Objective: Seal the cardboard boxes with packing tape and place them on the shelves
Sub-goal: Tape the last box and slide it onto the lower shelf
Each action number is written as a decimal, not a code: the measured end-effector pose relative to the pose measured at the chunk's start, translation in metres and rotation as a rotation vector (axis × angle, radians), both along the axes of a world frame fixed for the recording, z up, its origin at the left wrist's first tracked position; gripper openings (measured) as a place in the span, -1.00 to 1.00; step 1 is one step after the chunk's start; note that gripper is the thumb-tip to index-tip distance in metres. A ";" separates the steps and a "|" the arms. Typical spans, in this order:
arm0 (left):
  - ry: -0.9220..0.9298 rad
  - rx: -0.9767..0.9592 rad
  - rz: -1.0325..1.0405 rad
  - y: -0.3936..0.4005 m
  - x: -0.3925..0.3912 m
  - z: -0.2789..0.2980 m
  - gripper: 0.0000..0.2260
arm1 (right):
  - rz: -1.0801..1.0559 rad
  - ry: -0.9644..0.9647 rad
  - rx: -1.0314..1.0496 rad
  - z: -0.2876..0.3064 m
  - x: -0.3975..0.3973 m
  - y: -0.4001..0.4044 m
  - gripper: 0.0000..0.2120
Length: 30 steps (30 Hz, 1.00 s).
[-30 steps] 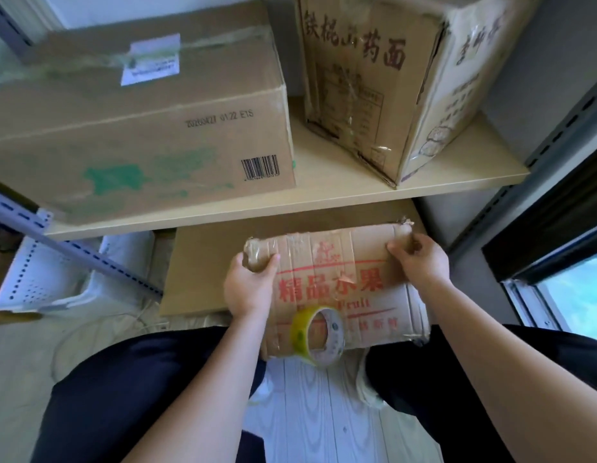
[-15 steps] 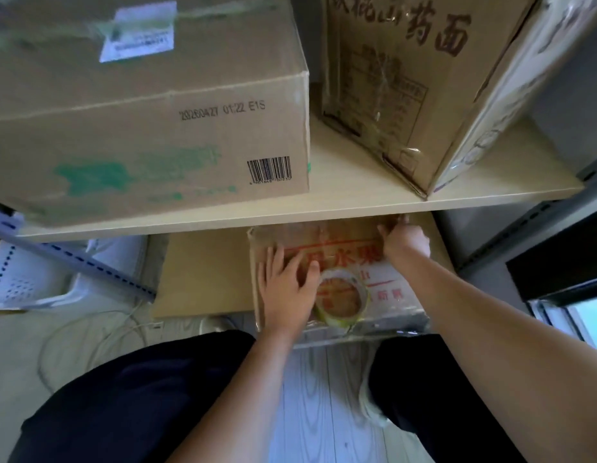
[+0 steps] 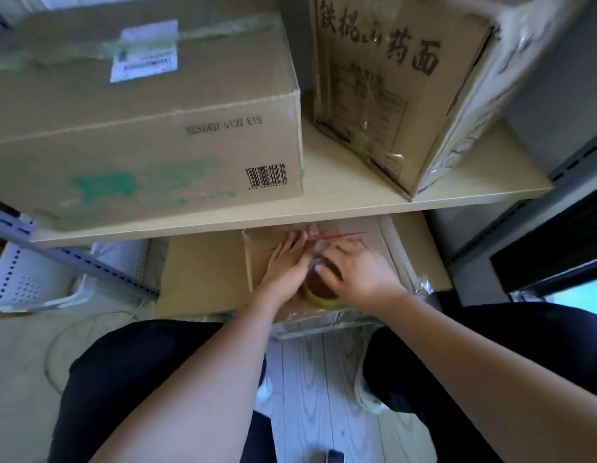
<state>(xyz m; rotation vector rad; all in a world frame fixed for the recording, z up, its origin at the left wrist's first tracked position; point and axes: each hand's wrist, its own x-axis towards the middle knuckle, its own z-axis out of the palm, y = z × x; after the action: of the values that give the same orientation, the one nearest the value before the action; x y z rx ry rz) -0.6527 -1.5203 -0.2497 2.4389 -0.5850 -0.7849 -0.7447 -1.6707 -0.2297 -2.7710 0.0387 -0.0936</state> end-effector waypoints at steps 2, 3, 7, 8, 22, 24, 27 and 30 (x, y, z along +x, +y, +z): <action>0.136 0.016 0.039 0.000 -0.001 0.019 -0.55 | 0.094 0.175 -0.005 -0.003 -0.016 0.008 -0.70; 0.173 0.019 0.013 0.002 -0.002 0.025 -0.54 | 0.063 0.224 0.008 -0.005 -0.018 0.004 -0.75; 0.208 0.151 -0.164 0.021 -0.022 0.028 -0.22 | 0.059 0.211 -0.108 -0.007 -0.021 -0.001 -0.57; 0.196 0.183 -0.190 0.024 -0.026 0.023 -0.16 | 0.090 0.184 -0.158 -0.006 -0.024 0.004 -0.48; 0.011 0.344 -0.369 0.024 -0.027 0.011 0.02 | -0.198 0.291 0.319 0.031 -0.040 0.021 -0.88; -0.218 0.433 -0.509 0.026 -0.036 -0.002 0.13 | -0.356 0.309 0.460 0.037 -0.039 0.024 -0.77; -0.383 0.460 -0.473 0.026 -0.045 -0.020 0.19 | -0.474 0.359 0.516 0.042 -0.039 0.023 -0.70; -0.300 0.404 -0.383 0.018 -0.032 -0.013 0.14 | -0.547 0.403 0.609 0.040 -0.048 0.019 -0.75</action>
<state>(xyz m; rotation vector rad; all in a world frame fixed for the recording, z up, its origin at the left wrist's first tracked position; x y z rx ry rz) -0.6845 -1.5020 -0.2625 2.8877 -1.1284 -0.7417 -0.7924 -1.6519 -0.1897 -2.0615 0.7876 0.2907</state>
